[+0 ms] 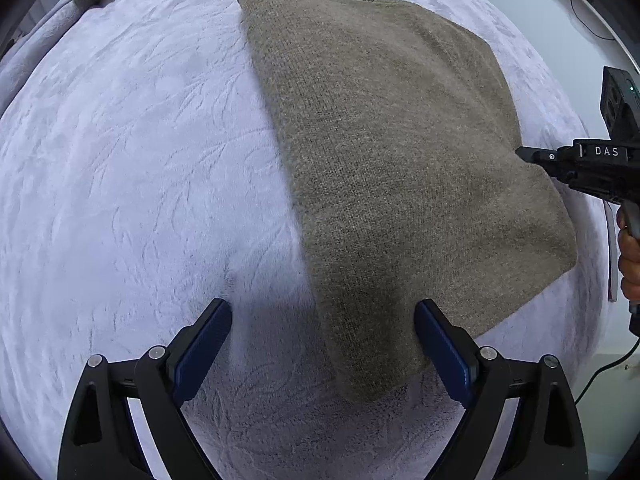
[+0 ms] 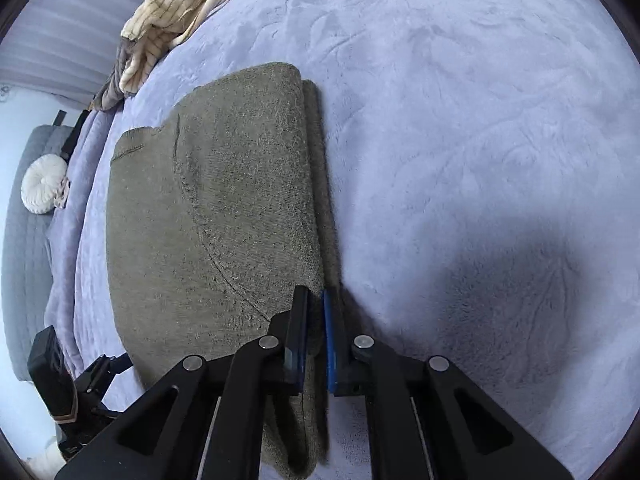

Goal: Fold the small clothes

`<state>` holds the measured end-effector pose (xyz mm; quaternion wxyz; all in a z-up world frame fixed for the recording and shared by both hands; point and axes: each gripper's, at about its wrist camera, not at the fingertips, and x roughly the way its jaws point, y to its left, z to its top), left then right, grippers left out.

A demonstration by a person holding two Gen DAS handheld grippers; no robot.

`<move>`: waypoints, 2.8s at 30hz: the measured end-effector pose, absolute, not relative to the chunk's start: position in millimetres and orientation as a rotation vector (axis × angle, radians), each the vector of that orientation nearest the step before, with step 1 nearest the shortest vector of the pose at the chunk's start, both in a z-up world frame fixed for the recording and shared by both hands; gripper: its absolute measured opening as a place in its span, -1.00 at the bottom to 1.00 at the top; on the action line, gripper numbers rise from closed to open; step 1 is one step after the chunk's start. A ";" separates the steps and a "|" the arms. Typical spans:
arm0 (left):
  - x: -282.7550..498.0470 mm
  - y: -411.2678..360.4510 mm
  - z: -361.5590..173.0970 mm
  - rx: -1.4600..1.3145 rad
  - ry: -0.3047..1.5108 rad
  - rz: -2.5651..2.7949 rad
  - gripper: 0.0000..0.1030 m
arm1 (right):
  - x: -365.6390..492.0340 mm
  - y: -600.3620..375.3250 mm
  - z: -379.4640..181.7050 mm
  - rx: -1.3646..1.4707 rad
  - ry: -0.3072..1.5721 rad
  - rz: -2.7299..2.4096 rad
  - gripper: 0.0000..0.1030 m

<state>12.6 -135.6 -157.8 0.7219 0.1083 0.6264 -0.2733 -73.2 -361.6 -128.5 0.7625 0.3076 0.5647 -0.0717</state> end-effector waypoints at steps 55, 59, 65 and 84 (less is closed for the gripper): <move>42.2 -137.6 -134.8 0.160 1.382 -0.515 1.00 | -117.8 -341.5 -108.3 0.788 1.152 -0.152 0.05; 52.1 -138.5 -139.7 0.121 1.417 -0.486 1.00 | -112.7 -344.0 -109.3 0.786 1.150 -0.140 0.09; 55.0 -139.2 -154.1 0.086 1.472 -0.452 1.00 | -101.8 -350.1 -109.3 0.769 1.144 -0.120 0.10; 57.8 -135.8 -157.3 0.002 1.450 -0.530 1.00 | -77.8 -369.5 -127.4 0.799 1.153 -0.095 0.10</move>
